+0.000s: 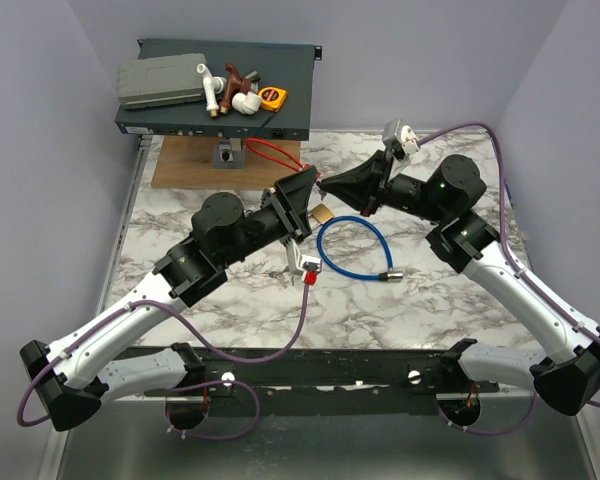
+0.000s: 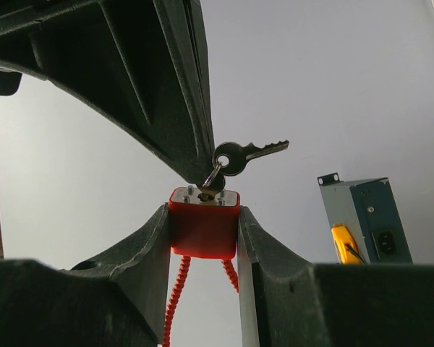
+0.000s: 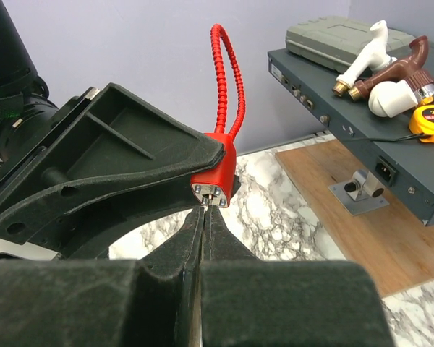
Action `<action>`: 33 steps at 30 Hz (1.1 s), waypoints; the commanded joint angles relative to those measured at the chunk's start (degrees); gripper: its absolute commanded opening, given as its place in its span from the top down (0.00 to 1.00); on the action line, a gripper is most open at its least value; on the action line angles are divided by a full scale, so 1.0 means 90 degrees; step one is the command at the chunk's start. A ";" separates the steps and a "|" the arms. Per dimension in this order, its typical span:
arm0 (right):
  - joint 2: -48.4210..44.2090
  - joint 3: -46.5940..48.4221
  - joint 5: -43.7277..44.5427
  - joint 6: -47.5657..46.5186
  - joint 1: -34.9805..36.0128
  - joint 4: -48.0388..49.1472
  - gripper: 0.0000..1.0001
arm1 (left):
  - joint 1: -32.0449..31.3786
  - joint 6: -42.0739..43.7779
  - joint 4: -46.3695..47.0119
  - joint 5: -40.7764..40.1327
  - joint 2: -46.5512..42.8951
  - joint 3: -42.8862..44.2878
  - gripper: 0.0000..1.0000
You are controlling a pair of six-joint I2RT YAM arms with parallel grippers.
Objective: Unlock with the key
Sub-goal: Unlock the lock.
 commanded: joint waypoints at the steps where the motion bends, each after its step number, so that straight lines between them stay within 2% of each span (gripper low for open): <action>1: 0.0336 0.0041 0.0378 0.0059 -0.0017 0.0625 0.99 | -0.0497 -0.0140 0.0102 0.1337 -0.0116 0.0175 1.00; 7: 0.0395 0.0080 0.0467 -0.0003 -0.0017 0.0657 0.99 | -0.0586 -0.0521 -0.0027 0.1158 -0.0082 0.0301 1.00; 8: 0.0366 0.0080 0.0435 -0.0052 -0.0017 0.0588 0.97 | -0.0585 -0.0659 -0.0086 0.1049 -0.0049 0.0383 1.00; 10: 0.0190 -0.0007 0.0441 -0.0137 -0.0018 0.0480 0.68 | -0.0561 -0.0928 -0.0230 0.0773 0.0030 0.0551 1.00; 11: 0.0059 -0.0056 0.0484 -0.0142 -0.0017 0.0427 0.59 | -0.0526 -0.1050 -0.0303 0.0672 0.0057 0.0631 1.00; 13: -0.0158 -0.0115 0.0654 -0.0245 -0.0017 0.0264 0.47 | -0.0438 -0.1201 -0.0415 0.0469 0.0104 0.0741 1.00; 16: -0.0382 -0.0145 0.0770 -0.0324 -0.0018 0.0048 0.37 | -0.0324 -0.1360 -0.0611 0.0311 0.0112 0.0866 1.00; 20: -0.0428 -0.0126 0.0807 -0.0317 -0.0017 -0.0013 0.33 | -0.0292 -0.1452 -0.0761 0.0249 0.0076 0.0900 1.00; 27: -0.0040 0.0193 0.0269 -0.0065 -0.0017 0.0070 0.34 | -0.0298 -0.1347 -0.0571 0.0249 0.0071 0.0772 1.00; 33: 0.0202 0.0231 0.0145 0.0223 -0.0017 0.0480 0.43 | -0.0321 -0.1396 -0.0439 0.0316 0.0047 0.0723 1.00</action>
